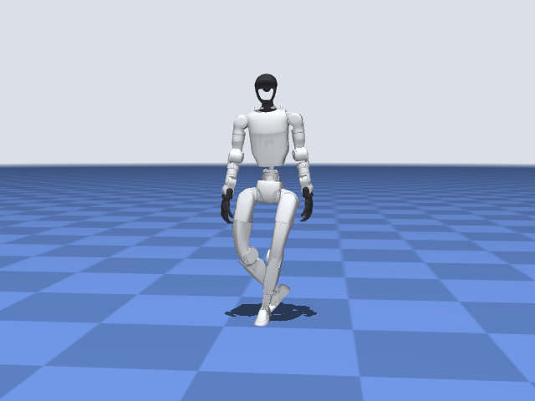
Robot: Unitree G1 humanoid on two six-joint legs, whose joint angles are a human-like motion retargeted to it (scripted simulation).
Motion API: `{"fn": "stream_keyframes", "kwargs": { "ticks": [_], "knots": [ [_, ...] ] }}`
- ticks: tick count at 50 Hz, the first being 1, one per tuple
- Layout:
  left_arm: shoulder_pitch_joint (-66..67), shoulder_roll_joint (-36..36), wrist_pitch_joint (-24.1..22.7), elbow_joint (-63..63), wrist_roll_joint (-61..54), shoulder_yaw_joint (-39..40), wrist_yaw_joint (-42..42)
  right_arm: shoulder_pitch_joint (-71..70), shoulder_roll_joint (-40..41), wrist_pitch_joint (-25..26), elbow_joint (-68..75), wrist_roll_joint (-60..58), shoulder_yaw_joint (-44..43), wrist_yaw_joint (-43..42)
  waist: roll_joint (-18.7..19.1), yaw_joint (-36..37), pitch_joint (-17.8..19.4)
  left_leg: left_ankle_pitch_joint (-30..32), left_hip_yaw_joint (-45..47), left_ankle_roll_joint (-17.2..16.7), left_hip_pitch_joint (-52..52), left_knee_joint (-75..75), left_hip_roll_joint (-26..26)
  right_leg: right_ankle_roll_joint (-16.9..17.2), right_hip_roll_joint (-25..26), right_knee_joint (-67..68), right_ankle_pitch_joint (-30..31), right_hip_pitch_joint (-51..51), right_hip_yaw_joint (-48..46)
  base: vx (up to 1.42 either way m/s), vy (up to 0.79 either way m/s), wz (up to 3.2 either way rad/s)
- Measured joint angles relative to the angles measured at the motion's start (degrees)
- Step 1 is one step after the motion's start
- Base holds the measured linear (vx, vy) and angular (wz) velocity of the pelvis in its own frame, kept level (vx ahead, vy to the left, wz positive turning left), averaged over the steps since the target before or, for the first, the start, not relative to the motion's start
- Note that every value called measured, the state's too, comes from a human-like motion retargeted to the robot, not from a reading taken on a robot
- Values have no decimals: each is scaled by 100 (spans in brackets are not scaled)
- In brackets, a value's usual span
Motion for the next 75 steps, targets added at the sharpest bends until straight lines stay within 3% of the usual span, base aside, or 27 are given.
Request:
{"fn": "stream_keyframes", "kwargs": {
  "ticks": [5, 7, 13, 15, 17, 19, 23, 25, 30, 33, 35, 40, 43, 47, 50, 57, 60, 63, 64, 68, 70, 75],
  "knots": [
    [-193, -259, -243, -538, -228, -388, -148, 142, -88, 37, 557, 196, -258, -22, -99, -311, 16, 169, -1053, 0, -60, 86, -280, -409, -377, 46, -489, -784, 772, 2, -13, 275],
    [-225, -280, -333, -705, -121, -628, -178, 257, -128, 118, 828, 385, -385, 184, -172, -428, 16, 241, -1495, -3, -42, 82, -491, -400, -452, -555, -631, -928, 1252, 1, -12, 291],
    [-219, 0, -376, -1212, 487, -1207, -233, 677, -119, 368, 1485, 912, -728, 520, -530, -631, 138, 361, -2951, -291, 199, 3, -1185, -120, 9, -2693, -640, -853, 4182, -4, -24, 291],
    [-232, 105, -312, -1277, 541, -1173, -91, 741, -37, 416, 1643, 1044, -820, 556, -519, -549, 126, 344, -3387, -474, 169, 18, -1213, -222, 100, -2581, -996, -794, 3979, -11, -25, 240],
    [-238, 92, -267, -1249, 346, -1052, 204, 749, 10, 441, 1709, 1129, -936, 562, -499, -311, 140, 324, -3557, -639, 79, -22, -1210, -446, -219, -2950, -1001, -518, 2582, -23, -25, 168],
    [-222, 29, -243, -1115, -27, -798, 525, 705, 50, 451, 1727, 1192, -922, 561, -517, 46, 171, 326, -3488, -745, 21, -147, -1168, -757, -6, -3271, -1044, -290, 2372, -25, -29, 98],
    [-167, -66, -286, -687, -884, -150, 825, 442, 54, 434, 1656, 1156, -778, 471, -475, 30, 173, 404, -3573, -967, -207, -192, -1130, -685, 41, -3716, -1015, 33, 1438, -22, -23, 193],
    [-75, -73, -287, -473, -1207, 114, 831, 245, 21, 442, 1568, 1043, -694, 356, -433, -127, 194, 453, -2966, -1028, -346, -218, -971, -674, 149, -3898, -1014, 171, 1147, -19, -19, 213],
    [241, -10, -177, 259, -1408, 305, 1029, -144, -46, 388, 1248, 976, -536, -164, -376, -650, 126, 38, 839, -691, -476, -278, 61, -620, 329, -4344, -1014, 538, 43, -14, -9, 211],
    [415, -7, 50, 589, -962, 206, 844, -213, 13, 247, 1097, 1090, -577, -570, -474, -696, 64, 85, 1891, -483, -459, -66, 192, -532, 311, -4502, -1029, 697, -366, -5, -5, 163],
    [478, -8, 187, 707, -487, 83, 531, -203, 71, 111, 1026, 1229, -648, -682, -536, -615, 54, 249, 1673, -535, -604, 248, 121, -517, 320, -4546, -1067, 752, -488, -2, 3, 141],
    [624, -167, 95, 671, 406, -300, -261, -152, 153, -225, 1083, 1539, -729, -526, -483, -135, 138, 651, 306, -1278, -745, 150, -311, -474, 562, -4653, -1172, 969, -916, -2, 6, 108],
    [711, -233, -65, 625, 605, -386, -551, -146, 195, -349, 1129, 1564, -615, -460, -467, 19, 173, 556, 215, -1321, -678, -178, -376, -386, 661, -4681, -1227, 1094, -1193, 7, 6, 100],
    [814, -266, -163, 585, 624, -331, -719, -103, 313, -430, 947, 1367, -452, -565, -514, 48, 186, 652, 196, -1055, -681, -272, -442, -196, 722, -4727, -1276, 1281, -1531, 18, 8, 82],
    [848, -199, -135, 643, 514, -209, -631, 31, 446, -487, 685, 1229, -273, -596, -702, 62, 113, 467, 133, -611, -797, 22, -568, -43, 633, -4714, -1258, 1367, -1698, 28, 4, 24],
    [733, -61, -25, 744, 135, -50, -60, 311, 559, -517, 593, 1023, -77, -644, -969, 157, -89, -133, 168, -34, -604, 314, -521, 308, 258, -4027, -854, 1540, -1743, 41, 8, -32],
    [603, -57, -38, 724, -100, -98, 77, 411, 552, -439, 690, 1005, -49, -673, -738, -62, -177, -248, 53, 0, -281, 182, -187, -83, 239, -3259, -97, 1450, -1361, 42, 3, -25],
    [348, -54, -76, 609, -219, -335, 168, 516, 490, -412, 750, 1203, -139, -672, -310, -393, -78, -314, -297, -14, 166, -20, 215, -994, 254, -1775, 371, 885, -648, 42, 11, 11],
    [247, -30, -99, 538, -217, -425, 168, 542, 473, -409, 768, 1284, -174, -664, -225, -480, -48, -332, -326, -19, 282, -98, 311, -979, 190, -1291, 281, 656, -555, 41, 6, -6],
    [-188, 174, -232, 200, -109, -866, 252, 641, 443, -391, 876, 1578, -334, -571, -348, -879, 37, -237, -427, 0, 718, -638, 164, -113, 226, -260, 11, -715, 593, 35, 0, 17],
    [-367, 283, -293, 2, -8, -1044, 368, 732, 446, -394, 928, 1642, -385, -516, -444, -1109, 71, -209, -490, -9, 912, -842, 76, -213, 365, -422, -81, -1261, 915, 30, -3, 40],
    [-763, 504, -483, -350, 48, -1236, 566, 951, 430, -391, 1059, 1538, -353, -440, -704, -1409, 189, -351, -397, 0, 1351, -1066, -153, -945, 158, -2180, -263, -1705, 105, 33, -4, -3]
  ]
}}
